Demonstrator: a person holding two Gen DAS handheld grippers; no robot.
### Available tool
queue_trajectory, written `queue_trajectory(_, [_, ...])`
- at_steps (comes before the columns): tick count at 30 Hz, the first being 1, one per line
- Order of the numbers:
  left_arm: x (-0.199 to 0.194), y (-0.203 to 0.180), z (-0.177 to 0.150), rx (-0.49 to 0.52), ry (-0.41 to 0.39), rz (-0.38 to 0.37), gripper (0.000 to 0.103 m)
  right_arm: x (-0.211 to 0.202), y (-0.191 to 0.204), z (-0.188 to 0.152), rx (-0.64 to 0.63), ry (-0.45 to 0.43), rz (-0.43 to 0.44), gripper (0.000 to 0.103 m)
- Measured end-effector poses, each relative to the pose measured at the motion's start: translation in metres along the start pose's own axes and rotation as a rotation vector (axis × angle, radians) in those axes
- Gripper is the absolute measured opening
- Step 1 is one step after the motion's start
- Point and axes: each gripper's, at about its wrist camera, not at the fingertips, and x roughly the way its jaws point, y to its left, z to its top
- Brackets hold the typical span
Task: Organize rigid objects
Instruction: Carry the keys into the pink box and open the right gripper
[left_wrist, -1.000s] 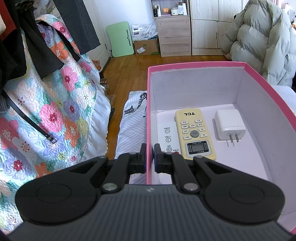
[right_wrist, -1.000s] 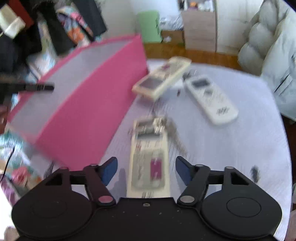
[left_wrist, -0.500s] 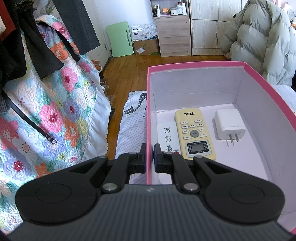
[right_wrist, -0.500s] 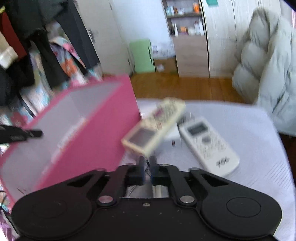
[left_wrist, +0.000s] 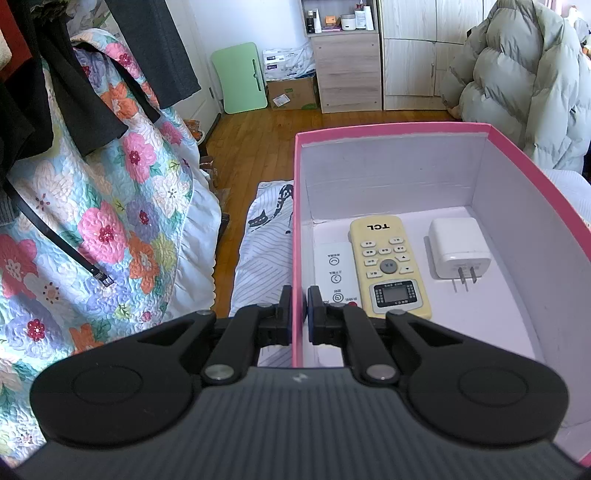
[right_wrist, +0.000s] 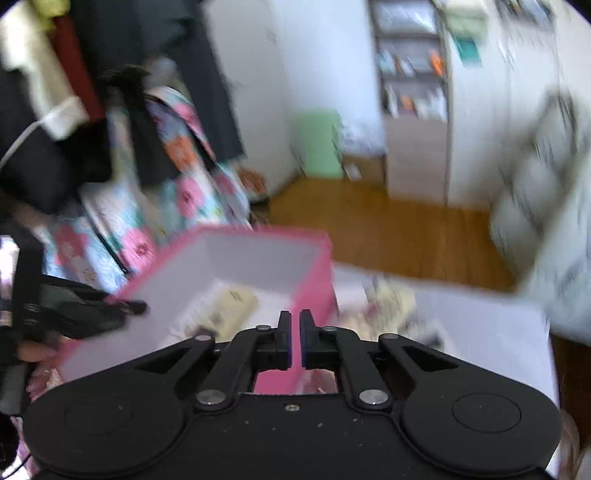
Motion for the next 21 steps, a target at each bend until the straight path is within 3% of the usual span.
queue_trajectory(1, [0.000, -0.001, 0.000, -0.002, 0.000, -0.003, 0.006, 0.008, -0.008, -0.007, 0.025, 0.031, 0.008, 0.011])
queue_trajectory(4, [0.000, -0.002, 0.000, 0.006, 0.000, 0.001, 0.006, 0.031, -0.020, -0.031, -0.009, 0.107, 0.018, 0.035])
queue_trajectory(7, [0.000, -0.002, 0.000, 0.010, -0.001, 0.001, 0.006, 0.053, -0.025, -0.044, -0.033, 0.159, 0.009, 0.036])
queue_trajectory(13, [0.000, -0.002, 0.000, 0.007, -0.001, -0.001, 0.006, 0.082, -0.029, -0.052, -0.036, 0.189, 0.022, 0.038])
queue_trajectory(16, [0.000, -0.002, 0.000, 0.016, 0.002, 0.005, 0.006, 0.095, -0.025, -0.056, -0.048, 0.179, -0.017, 0.039])
queue_trajectory(18, [0.000, -0.002, 0.000, 0.018, 0.002, 0.006, 0.006, 0.095, -0.022, -0.057, -0.051, 0.169, -0.028, 0.003])
queue_trajectory(21, [-0.001, -0.002, 0.000, 0.011, 0.001, 0.003, 0.006, 0.079, -0.020, -0.055, -0.014, 0.139, 0.015, 0.004])
